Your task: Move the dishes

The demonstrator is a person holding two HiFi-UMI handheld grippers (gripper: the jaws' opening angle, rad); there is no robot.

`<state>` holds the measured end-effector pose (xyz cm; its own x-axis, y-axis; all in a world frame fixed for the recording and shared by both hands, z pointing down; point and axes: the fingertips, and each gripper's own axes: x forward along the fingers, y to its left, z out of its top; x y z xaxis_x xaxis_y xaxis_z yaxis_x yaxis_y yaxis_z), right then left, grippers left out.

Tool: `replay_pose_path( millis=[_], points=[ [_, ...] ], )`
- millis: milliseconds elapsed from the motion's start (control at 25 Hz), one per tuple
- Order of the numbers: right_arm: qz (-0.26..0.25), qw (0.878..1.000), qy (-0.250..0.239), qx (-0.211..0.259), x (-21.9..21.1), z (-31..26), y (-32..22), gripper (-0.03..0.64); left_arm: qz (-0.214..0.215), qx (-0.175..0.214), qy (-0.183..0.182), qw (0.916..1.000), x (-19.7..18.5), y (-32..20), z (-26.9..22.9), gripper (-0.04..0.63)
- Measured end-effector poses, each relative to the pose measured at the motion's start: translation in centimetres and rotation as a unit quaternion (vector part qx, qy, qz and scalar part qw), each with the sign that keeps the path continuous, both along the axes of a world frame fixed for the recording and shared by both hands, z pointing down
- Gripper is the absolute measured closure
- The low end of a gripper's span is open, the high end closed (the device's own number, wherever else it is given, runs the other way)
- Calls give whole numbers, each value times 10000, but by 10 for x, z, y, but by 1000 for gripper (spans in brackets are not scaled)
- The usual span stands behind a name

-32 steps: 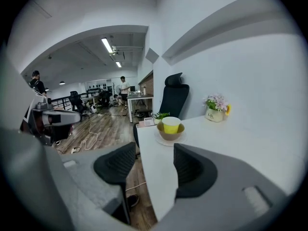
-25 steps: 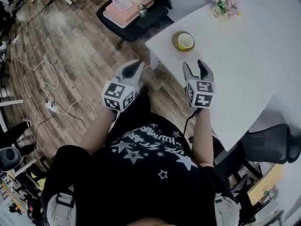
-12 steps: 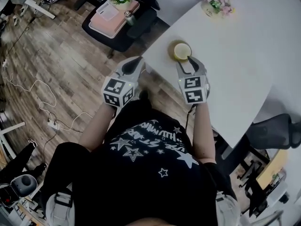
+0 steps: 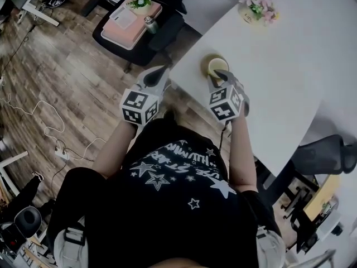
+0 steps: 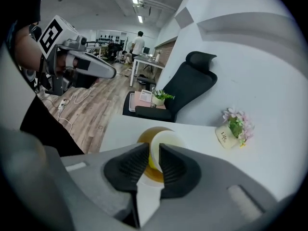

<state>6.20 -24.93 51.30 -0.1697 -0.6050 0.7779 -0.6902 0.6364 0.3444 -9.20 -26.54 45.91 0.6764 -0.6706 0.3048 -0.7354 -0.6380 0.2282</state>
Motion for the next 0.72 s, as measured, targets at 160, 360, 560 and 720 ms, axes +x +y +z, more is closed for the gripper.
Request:
replay_pose_path(
  millis=[160,360,560,720],
  points=[
    [-15,9999,29,-135,-1,1,-3,589,-34,16,79,10000,-1,-8,0,584],
    [85,9999,-119,-73,-1,-13,-7,591,-51,-21,156,9999,-6,-13,4,584],
    [184,9992,-300,208,2,-45,-18,591,-45,-31,208,9998,-8,-22,7,584],
    [318,9980,-259,486,18,-61,-39,591,-23,-25,269,9996,-4,-31,7,584]
  ],
)
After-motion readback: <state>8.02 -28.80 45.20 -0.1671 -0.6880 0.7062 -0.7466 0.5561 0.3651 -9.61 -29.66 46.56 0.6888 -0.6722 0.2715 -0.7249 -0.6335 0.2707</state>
